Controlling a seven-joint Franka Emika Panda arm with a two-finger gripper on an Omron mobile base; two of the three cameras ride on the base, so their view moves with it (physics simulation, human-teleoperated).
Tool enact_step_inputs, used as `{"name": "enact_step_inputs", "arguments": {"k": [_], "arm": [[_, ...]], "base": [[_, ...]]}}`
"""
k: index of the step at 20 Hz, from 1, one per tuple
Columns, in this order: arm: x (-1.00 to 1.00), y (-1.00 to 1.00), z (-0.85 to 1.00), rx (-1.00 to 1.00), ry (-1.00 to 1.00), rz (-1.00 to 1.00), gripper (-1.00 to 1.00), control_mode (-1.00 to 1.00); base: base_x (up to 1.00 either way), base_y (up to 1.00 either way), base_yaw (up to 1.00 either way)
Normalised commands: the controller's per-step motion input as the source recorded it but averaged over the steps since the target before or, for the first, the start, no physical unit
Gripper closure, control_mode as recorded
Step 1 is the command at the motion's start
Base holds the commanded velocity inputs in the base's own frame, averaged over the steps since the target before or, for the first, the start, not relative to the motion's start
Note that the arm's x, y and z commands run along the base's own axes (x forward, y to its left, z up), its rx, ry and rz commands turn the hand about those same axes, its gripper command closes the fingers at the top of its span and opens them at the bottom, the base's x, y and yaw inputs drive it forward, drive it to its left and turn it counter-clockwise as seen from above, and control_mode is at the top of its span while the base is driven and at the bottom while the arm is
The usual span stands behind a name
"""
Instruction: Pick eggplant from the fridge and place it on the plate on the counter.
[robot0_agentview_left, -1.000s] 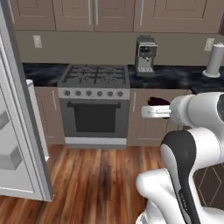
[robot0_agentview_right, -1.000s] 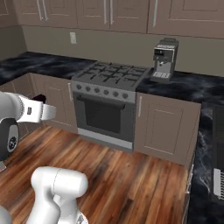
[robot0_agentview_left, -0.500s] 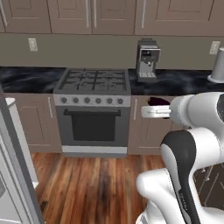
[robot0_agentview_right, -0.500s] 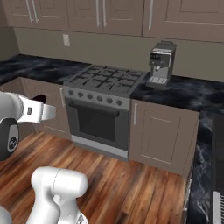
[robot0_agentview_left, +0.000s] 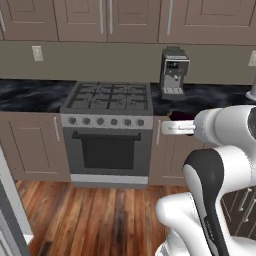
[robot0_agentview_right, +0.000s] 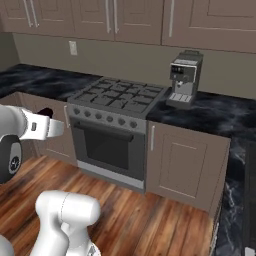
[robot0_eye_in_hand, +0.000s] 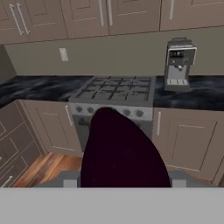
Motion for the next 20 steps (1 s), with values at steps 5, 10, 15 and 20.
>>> {"name": "enact_step_inputs", "arguments": {"k": [5, 10, 15, 20], "arm": [[0.0, 0.0, 0.0, 0.0, 0.0, 0.0, 1.0, 1.0], [0.0, 0.0, 0.0, 0.0, 0.0, 0.0, 1.0, 1.0], [0.0, 0.0, 0.0, 0.0, 0.0, 0.0, 1.0, 1.0], [0.0, 0.0, 0.0, 0.0, 0.0, 0.0, 1.0, 1.0]], "base": [[0.45, -0.12, 0.15], [0.43, -0.13, 0.2], [0.44, -0.12, 0.22], [0.45, -0.07, 0.25]]}}
